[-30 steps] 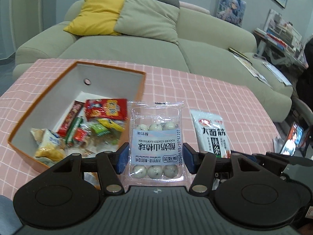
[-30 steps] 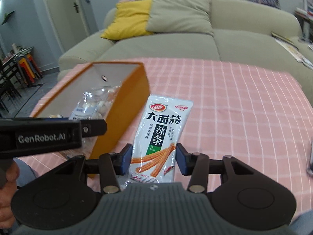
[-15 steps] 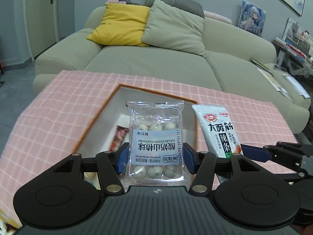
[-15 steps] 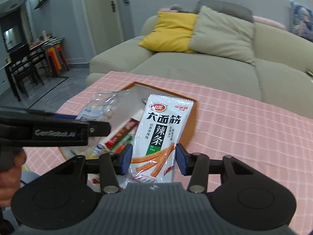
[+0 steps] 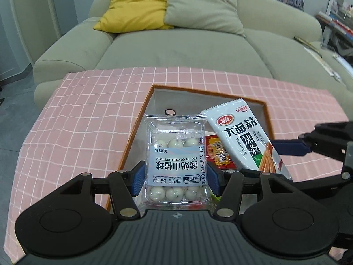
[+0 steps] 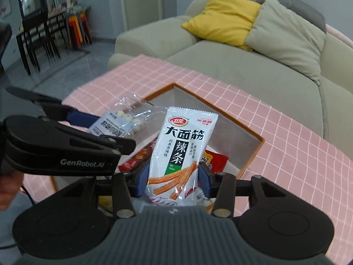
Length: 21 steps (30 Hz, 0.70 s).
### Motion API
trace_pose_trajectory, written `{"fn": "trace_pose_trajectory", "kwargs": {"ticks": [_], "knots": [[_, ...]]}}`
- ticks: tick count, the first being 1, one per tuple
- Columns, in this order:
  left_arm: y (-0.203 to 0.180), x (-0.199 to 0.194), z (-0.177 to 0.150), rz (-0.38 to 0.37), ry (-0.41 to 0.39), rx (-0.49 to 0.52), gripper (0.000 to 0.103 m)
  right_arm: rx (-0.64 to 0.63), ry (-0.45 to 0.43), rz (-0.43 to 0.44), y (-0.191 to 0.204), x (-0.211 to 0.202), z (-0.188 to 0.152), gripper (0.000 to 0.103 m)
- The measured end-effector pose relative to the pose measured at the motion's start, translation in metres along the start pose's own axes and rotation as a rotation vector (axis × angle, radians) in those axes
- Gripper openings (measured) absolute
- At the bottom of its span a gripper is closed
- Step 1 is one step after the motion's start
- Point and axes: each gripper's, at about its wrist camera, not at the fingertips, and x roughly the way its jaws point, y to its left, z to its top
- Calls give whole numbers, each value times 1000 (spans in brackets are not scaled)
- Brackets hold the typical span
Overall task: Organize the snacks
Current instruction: 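Carry the yogurt ball packet and spicy-strip packet over the box and release them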
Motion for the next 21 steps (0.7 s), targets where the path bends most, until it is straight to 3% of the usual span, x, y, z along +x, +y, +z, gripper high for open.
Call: {"fn": "trace_pose_trajectory", "kwargs": {"ticks": [13,21], "knots": [[6,69,9,17,181,19,65,-146,165,-23,-9,82,11,45],[-6,81,4,79,214,107,65,-216,229,-25,-11,109,5,46]]}}
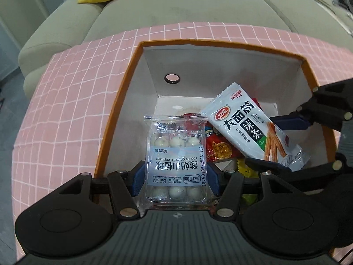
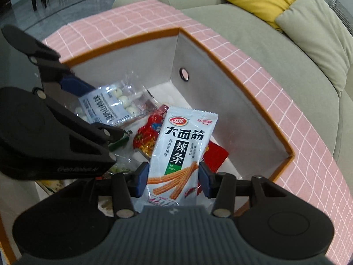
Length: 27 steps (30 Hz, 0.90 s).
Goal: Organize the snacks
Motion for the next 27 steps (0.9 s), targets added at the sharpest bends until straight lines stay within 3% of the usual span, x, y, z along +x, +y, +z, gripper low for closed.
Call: {"fn": "trace_pose_trajectory", "kwargs": {"ticks": [14,24,27], "knots": [[1,3,4,-3,11,8,70,-1,23,46,-5,6,4,50],[8,-18,5,13,-32,1,76,33,20,69,-8,-5,11,80],[11,-29,5,19,-55,-7,77,53,11,66,-9,-14,12,82]]}}
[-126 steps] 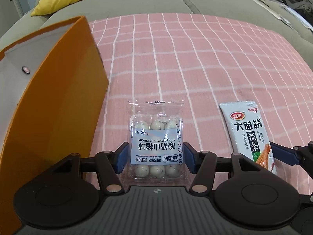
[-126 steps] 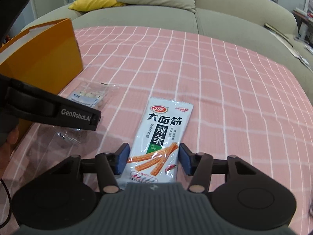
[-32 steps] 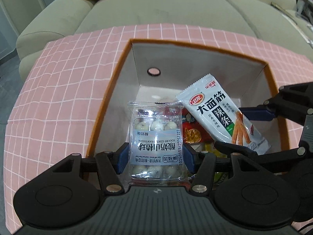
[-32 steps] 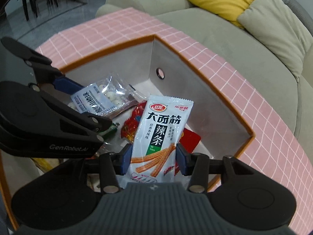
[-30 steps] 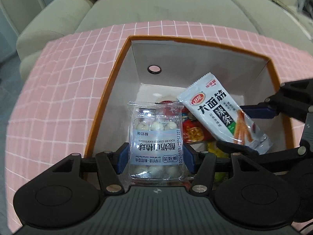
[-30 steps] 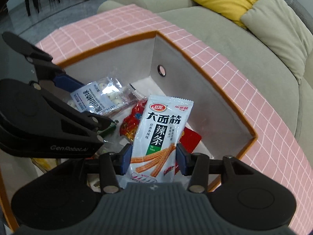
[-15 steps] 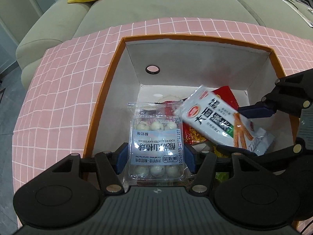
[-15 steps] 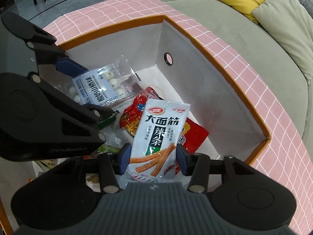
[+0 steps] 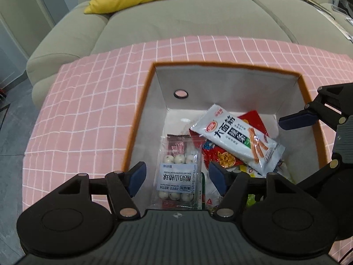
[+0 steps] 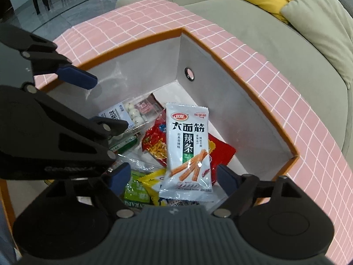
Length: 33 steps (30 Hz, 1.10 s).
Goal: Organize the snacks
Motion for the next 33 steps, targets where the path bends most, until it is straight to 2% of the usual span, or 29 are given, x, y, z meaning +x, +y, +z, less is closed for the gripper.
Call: {"fn": "trace_pose_trajectory", "kwargs": {"ticks": [11,16,24,33], "knots": [[6,-61,2,54,-147,-53,81,71,-82,-16,8,-55,-1,92],[8,-98,-3,96,-258,-111,83,144,-156,-11,9,-88,-9,95],[-2,-152,-28,139,-439,-200,84,212,-299,-33,21,-145,-43,99],[-29,-196,-57,182,-589,-195,89,281,-452,-133,40,-195,-96,99]]}}
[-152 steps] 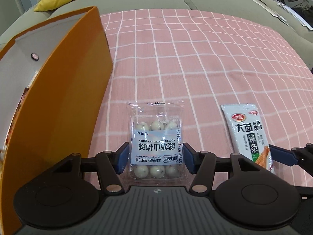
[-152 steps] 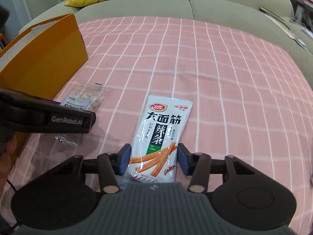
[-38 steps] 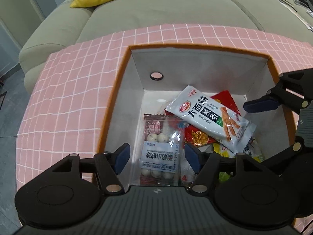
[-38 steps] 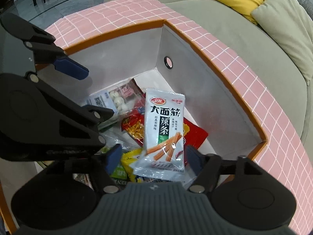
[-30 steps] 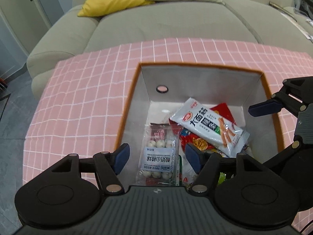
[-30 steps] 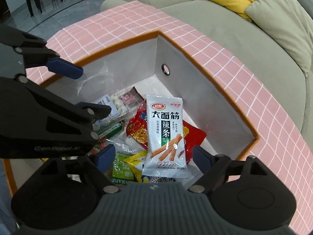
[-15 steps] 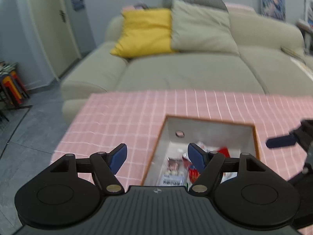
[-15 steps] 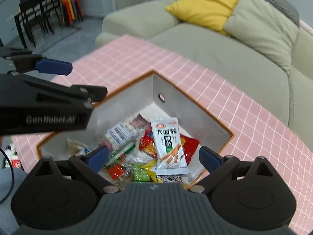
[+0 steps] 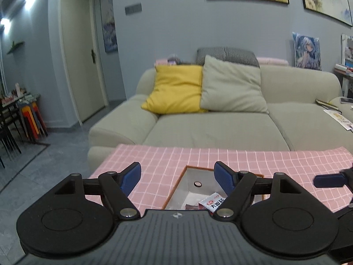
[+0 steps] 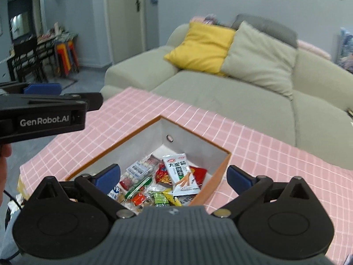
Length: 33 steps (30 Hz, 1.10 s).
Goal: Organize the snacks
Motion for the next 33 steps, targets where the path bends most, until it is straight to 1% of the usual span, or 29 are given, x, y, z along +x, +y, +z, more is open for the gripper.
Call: {"fn": "trace_pose_trajectory", "kwargs": {"ticks": [2,5,6,9,12,15,20,24,28,33], "knots": [[-3,-11,-2,8,-27,-2,90,29,-27,-20,-2,-14,-10,99],[-8,-27,-7,10,-64,-4,94,60,-69,-43,-3,-33,-27,99],[-9,-30,-9,12,-72,-3,95,63,-84,-57,-3,-39,-32,99],[-15,-38,-15,21,-79,2,95,56,-129,-99,-1,-56,-45,99],[-18,-44,-24,18,-68,-8,95,62,-165,-137,1,-70,-57,99],[-19,-47,-36,21,-38,-26,95,74,-179,-157,2,-78,-72,99],[-20,-47,-55,28,18,-37,95,72,-179,-198,4,-79,-92,99],[-24,-42,-71,39,78,-31,95,92,-161,-190,2,-76,-102,99],[-27,-36,-84,39,119,-24,95,109,-149,-188,-1,-69,-108,99],[-27,-29,-94,35,181,-23,95,110,-99,-186,-3,-53,-116,99]]}}
